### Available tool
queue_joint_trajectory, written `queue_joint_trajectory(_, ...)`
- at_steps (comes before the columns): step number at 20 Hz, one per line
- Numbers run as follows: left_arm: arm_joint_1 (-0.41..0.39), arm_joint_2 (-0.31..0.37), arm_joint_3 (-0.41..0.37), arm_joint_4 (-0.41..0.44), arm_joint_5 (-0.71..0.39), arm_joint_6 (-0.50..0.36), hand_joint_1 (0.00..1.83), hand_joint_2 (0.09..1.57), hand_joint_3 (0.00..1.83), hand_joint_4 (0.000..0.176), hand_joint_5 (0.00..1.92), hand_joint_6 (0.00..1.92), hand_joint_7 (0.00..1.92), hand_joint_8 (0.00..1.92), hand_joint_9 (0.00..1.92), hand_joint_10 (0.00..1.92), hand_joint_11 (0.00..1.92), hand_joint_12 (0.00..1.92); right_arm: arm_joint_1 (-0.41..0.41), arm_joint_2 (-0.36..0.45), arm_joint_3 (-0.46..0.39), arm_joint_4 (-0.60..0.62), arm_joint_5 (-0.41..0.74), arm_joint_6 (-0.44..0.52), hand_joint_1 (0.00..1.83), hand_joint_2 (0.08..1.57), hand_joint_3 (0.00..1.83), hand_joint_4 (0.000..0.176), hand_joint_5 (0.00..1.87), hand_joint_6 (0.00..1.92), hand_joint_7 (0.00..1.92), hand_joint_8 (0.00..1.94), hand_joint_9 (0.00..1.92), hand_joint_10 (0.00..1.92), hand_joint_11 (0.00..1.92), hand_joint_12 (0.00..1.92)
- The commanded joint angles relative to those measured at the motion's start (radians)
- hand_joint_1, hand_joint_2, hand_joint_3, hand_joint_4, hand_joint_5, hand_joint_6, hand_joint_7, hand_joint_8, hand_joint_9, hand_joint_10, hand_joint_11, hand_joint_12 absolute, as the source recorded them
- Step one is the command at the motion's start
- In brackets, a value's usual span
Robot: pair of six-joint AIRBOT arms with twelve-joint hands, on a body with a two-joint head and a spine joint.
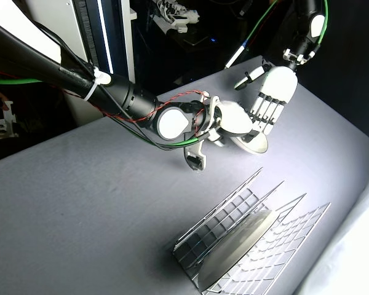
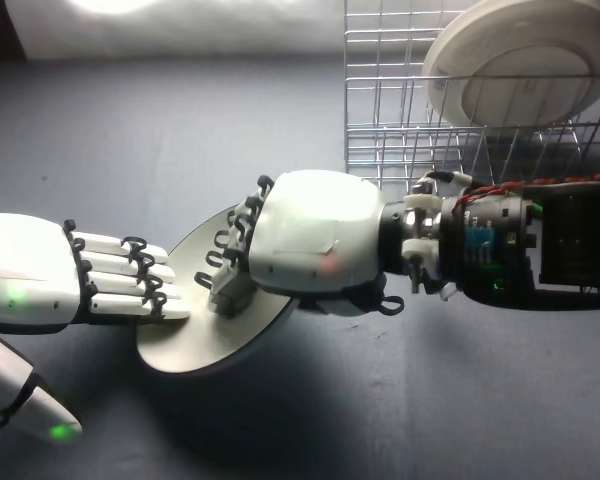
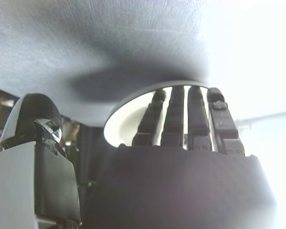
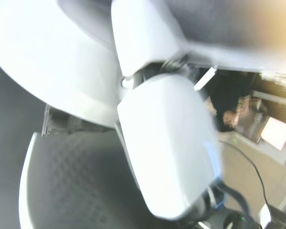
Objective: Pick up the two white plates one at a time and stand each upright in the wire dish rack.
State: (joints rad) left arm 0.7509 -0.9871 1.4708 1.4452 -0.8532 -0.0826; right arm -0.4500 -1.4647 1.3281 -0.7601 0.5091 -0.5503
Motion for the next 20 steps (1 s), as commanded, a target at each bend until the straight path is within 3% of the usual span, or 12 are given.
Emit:
queue_joint_trajectory(1,0.006,-0.018,-0.006,0.027,-0.027,-0.011,0.0,1.06,0.0,0.0,0.0,0.0,0.0,0.0,0.01,0.0,0.05,0.02,-0.003,0.0,0.001,0.009,0.04,0.0,1.39,1.05,0.0,0.0,0.99,0.9,1.16,0.55,1.17,0.96,0.99,1.36)
queue_joint_trajectory(5,-0.007,-0.012,-0.005,0.027,-0.027,-0.012,0.0,1.05,0.0,0.0,0.0,0.0,0.0,0.0,0.0,0.0,0.02,0.01,0.0,0.004,0.001,0.009,0.063,-0.002,1.38,1.06,0.0,0.0,0.98,0.9,1.1,0.66,1.13,1.05,0.94,1.42)
queue_joint_trajectory(6,-0.021,-0.008,-0.004,0.026,-0.028,-0.012,0.0,1.04,0.0,0.0,0.0,0.0,0.0,0.0,0.0,0.0,0.03,0.01,0.002,0.006,0.0,0.009,0.07,-0.002,1.27,1.09,0.0,0.0,0.97,0.86,1.12,0.93,1.22,1.09,0.98,1.53)
queue_joint_trajectory(7,-0.038,-0.004,-0.004,0.026,-0.028,-0.012,0.0,1.04,0.0,0.0,0.0,0.0,0.0,0.0,0.01,0.0,0.05,0.02,0.004,0.009,0.0,0.009,0.078,-0.002,1.26,1.09,0.0,0.0,0.97,0.89,1.12,0.92,1.17,0.97,0.93,1.47)
queue_joint_trajectory(9,-0.091,0.008,-0.003,0.026,-0.03,-0.017,0.0,1.06,0.0,0.0,0.0,0.0,0.0,0.0,0.01,0.0,0.05,0.02,0.015,0.019,-0.001,0.009,0.098,-0.003,1.38,1.07,0.0,0.0,0.96,0.88,1.11,0.72,1.11,1.06,0.85,1.4)
queue_joint_trajectory(11,-0.134,0.02,-0.003,0.026,-0.037,-0.027,0.0,1.05,0.0,0.0,0.0,0.0,0.0,0.0,0.01,0.0,0.05,0.02,0.026,0.032,-0.007,0.009,0.11,-0.002,1.38,1.07,0.0,0.0,0.97,0.9,1.1,0.71,1.1,1.05,0.83,1.38)
queue_joint_trajectory(12,-0.163,0.027,-0.002,0.026,-0.045,-0.035,0.0,1.05,0.0,0.0,0.0,0.0,0.0,0.0,0.0,0.0,0.03,0.01,0.034,0.045,-0.017,0.017,0.113,-0.002,1.38,1.09,0.0,0.0,0.92,1.03,1.04,0.77,1.03,1.1,0.79,1.34)
queue_joint_trajectory(13,-0.189,0.032,0.004,0.026,-0.052,-0.056,0.0,1.05,0.0,0.0,0.0,0.0,0.0,0.0,0.01,0.0,0.04,0.02,0.042,0.057,-0.031,0.029,0.114,-0.002,1.38,1.09,0.0,0.0,0.93,1.04,1.03,0.77,1.02,1.11,0.78,1.33)
queue_joint_trajectory(16,-0.235,0.041,0.026,0.026,-0.056,-0.088,0.0,1.05,0.0,0.0,0.01,0.0,0.01,0.0,0.02,0.01,0.06,0.02,0.068,0.095,-0.073,0.065,0.122,-0.003,1.39,1.09,0.0,0.0,0.93,1.02,1.06,0.75,1.03,1.09,0.81,1.35)
queue_joint_trajectory(17,-0.25,0.043,0.034,0.026,-0.056,-0.093,0.0,1.04,0.0,0.0,0.01,0.0,0.01,0.0,0.02,0.01,0.06,0.02,0.079,0.11,-0.091,0.081,0.122,-0.003,1.39,1.06,0.0,0.0,0.97,0.88,1.12,0.7,1.1,1.04,0.84,1.36)
queue_joint_trajectory(20,-0.281,0.051,0.046,0.026,-0.063,-0.1,0.0,1.04,0.0,0.0,0.02,0.01,0.02,0.01,0.02,0.01,0.06,0.02,0.112,0.156,-0.14,0.131,0.123,-0.003,1.38,1.06,0.0,0.0,0.98,0.9,1.12,0.68,1.09,1.03,0.83,1.35)
